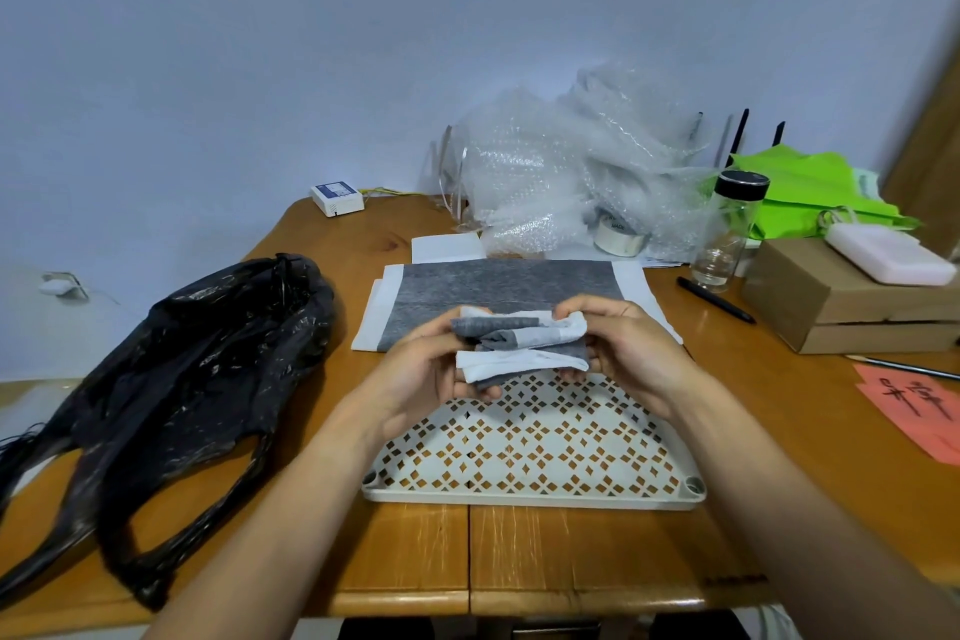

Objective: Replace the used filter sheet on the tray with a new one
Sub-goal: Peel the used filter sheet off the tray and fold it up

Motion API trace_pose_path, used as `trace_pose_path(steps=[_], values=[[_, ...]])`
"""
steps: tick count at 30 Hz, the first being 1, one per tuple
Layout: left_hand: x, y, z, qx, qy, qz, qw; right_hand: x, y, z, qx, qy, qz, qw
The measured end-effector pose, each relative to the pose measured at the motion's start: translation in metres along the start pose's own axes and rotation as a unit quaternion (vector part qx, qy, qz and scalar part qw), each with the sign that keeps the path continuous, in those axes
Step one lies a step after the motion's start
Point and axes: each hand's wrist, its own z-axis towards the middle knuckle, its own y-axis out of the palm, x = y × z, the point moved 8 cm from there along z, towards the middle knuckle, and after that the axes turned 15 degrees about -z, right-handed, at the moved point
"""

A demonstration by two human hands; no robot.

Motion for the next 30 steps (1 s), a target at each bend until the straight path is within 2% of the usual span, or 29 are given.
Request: trace_pose_path(steps=[3,8,12,15,18,21,24,27,30], values=[[-0.004,0.004,0.003,-0.041,-0.024,-0.039,0.998,0.003,-0.005,0.001,0.044,-0.011,-0.089,0.995],[-0.013,-0.009,0.013,0.042,-0.006,0.099,0.994,-0.002,0.0,-0.001,0.067,-0.045,-0.206,0.975],[-0.005,-0.013,0.011,0.074,0.052,0.153,0.984,-0.001,0.005,-0.001,0.047,-0.029,-0.188,0.981],[0.0,-0.016,0.01,0.086,0.081,0.133,0.984,0.0,0.011,-0.003,0.027,-0.016,-0.195,0.98],[0.004,-0.023,0.01,0.125,0.086,0.079,0.985,-0.007,0.014,-0.004,0.053,-0.065,-0.261,0.962],[0.01,-0.028,0.007,0.132,0.095,0.052,0.985,-0.017,0.021,-0.003,0.07,-0.093,-0.171,0.978],[0.018,-0.028,0.0,0.123,0.111,0.061,0.984,-0.015,0.023,0.008,0.103,-0.073,-0.074,0.989],[0.027,-0.029,-0.01,0.129,0.116,0.159,0.972,-0.018,0.03,0.024,0.137,-0.047,-0.094,0.985],[0.035,-0.035,-0.02,0.126,0.125,0.259,0.949,-0.022,0.044,0.038,0.13,-0.053,-0.14,0.98]])
